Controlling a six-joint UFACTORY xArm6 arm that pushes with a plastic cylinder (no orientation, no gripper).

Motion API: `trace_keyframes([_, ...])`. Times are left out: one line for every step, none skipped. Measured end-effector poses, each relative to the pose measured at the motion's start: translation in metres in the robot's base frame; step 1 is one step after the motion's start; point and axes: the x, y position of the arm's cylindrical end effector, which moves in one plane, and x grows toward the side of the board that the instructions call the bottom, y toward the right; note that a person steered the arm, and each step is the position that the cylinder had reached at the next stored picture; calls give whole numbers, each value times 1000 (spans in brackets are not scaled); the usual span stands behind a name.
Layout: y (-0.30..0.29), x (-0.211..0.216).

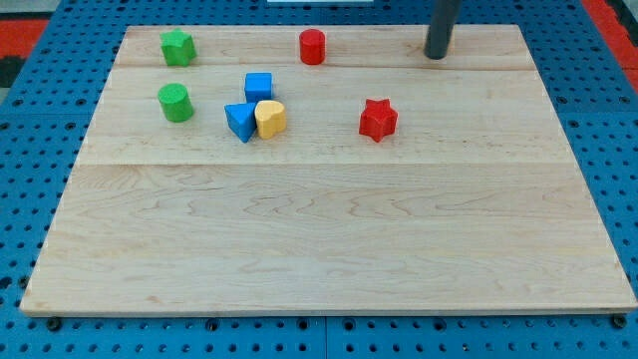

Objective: Move the blue cube and the green circle right a bit

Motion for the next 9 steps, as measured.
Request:
trace_keyframes([-64, 11])
trace_keyframes([-131, 26])
trace_keyframes([-193, 56])
trace_keyframes([-247, 72])
trace_keyframes([-259, 57])
trace_keyframes([-335, 57])
trace_keyframes([-385, 58])
trace_keyframes([-392, 75])
trace_keyframes([-341, 102])
